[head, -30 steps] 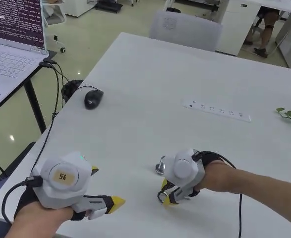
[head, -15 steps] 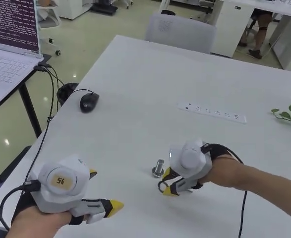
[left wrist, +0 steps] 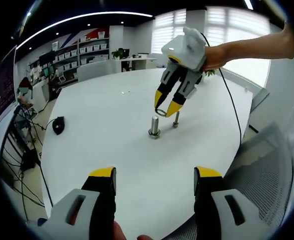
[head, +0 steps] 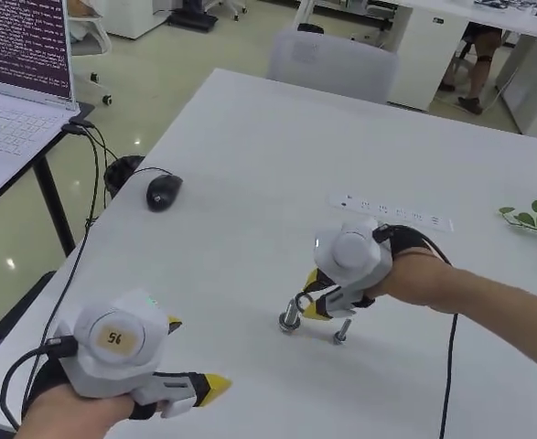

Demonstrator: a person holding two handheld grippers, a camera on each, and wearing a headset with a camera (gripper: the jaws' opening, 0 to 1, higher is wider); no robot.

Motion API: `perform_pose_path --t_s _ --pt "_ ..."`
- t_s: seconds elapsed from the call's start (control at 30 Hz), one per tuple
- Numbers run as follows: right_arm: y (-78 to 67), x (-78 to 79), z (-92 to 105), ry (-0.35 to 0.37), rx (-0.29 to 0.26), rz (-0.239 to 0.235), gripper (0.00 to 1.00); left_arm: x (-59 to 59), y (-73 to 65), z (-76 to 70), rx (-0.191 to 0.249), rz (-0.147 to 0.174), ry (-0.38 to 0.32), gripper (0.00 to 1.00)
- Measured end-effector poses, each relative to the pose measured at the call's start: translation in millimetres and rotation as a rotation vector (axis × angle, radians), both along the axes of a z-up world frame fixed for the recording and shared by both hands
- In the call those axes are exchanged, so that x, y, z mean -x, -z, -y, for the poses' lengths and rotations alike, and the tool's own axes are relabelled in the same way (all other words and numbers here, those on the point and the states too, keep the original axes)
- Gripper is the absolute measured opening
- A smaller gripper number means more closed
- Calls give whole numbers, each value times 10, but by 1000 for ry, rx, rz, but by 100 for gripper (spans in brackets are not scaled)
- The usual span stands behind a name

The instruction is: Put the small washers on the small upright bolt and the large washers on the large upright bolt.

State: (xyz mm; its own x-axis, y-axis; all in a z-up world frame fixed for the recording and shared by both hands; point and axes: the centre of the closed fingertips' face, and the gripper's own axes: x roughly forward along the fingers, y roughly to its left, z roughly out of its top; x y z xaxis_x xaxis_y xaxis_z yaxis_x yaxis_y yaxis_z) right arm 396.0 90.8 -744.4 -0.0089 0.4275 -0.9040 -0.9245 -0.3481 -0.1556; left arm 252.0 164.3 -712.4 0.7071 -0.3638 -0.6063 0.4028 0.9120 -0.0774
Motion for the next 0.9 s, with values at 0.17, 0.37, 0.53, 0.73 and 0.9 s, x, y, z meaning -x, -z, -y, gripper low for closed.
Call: perform_pose_path --t_s 0.17,0.37,0.53,0.73,0.9 --pt "70 -30 -52 -1 25 -5 23 1 5 -41 1 -1 -9 62" --pt "146 -43 -62 -4 50 -11 23 5 0 -76 1 -2 -19 62" --pt "187 -44 -67 -10 62 -17 23 19 7 -89 0 -6 -23 62" --pt "232 -14 -89 -21 76 -13 23 18 19 -101 0 -7 -24 62" --pt "292 -18 -91 -22 98 -8 23 11 23 -106 0 -7 -25 62"
